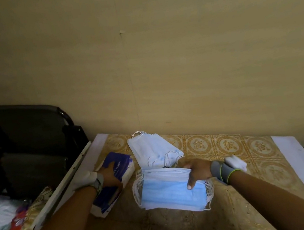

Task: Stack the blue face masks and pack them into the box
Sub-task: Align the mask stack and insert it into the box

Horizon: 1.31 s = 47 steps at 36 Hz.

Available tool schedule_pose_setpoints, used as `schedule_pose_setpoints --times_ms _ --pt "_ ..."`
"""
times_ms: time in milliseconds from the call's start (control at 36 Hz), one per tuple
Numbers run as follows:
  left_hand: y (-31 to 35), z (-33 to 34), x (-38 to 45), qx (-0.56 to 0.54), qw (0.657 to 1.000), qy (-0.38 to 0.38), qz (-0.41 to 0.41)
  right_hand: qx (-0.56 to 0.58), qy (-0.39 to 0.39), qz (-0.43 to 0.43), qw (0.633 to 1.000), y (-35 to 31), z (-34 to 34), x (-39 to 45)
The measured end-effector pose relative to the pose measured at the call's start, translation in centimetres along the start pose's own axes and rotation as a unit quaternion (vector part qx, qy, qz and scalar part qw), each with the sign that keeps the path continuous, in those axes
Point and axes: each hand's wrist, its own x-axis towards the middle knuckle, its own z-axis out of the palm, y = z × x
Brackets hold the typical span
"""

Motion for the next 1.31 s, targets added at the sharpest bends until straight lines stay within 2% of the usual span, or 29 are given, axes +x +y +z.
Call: schedule_pose_setpoints --times_ms 139,278,472,556,694,917,1028,1222,1306 --pt "-0.9 -0.3 0.4 -0.045 0.999 0.001 0.002 0.022 -0.001 0.013 1.000 0.4 -0.3 -0.4" --pt "0.3 0.0 -0.2 0.003 0.999 0.049 -0.007 0.032 0.007 0.027 0.999 0.6 -0.2 -0.5" --pt "1.2 -1.5 0.0 0.004 0.989 0.138 0.044 0.040 0.006 0.019 0.999 0.4 -0.3 -0.7" --pt "1.6 -2.5 -0.4 -0.023 0.986 0.151 0.067 0.046 0.007 0.014 0.999 0.3 -0.4 -0.7" --pt "2.3 -4.1 -1.3 -0.065 0.983 0.144 0.092 0.044 0.020 -0.006 0.999 -0.2 -0.9 -0.9" --pt "3.8 -5.6 -2.9 -0.147 0.966 0.100 0.189 0.062 0.033 -0.038 0.997 -1.7 -2.2 -0.7" --pt "4.2 -5.4 -3.2 -0.154 0.959 0.056 0.232 0.060 0.037 -0.054 0.996 -2.9 -2.4 -0.2" --pt "5.7 -4.8 -3.4 -0.150 0.951 0.027 0.268 0.038 0.041 -0.061 0.997 -5.1 -1.0 1.4" --pt "6.1 -4.5 -3.0 -0.167 0.953 0.029 0.250 0.014 0.038 -0.054 0.998 -5.7 -0.2 2.4"
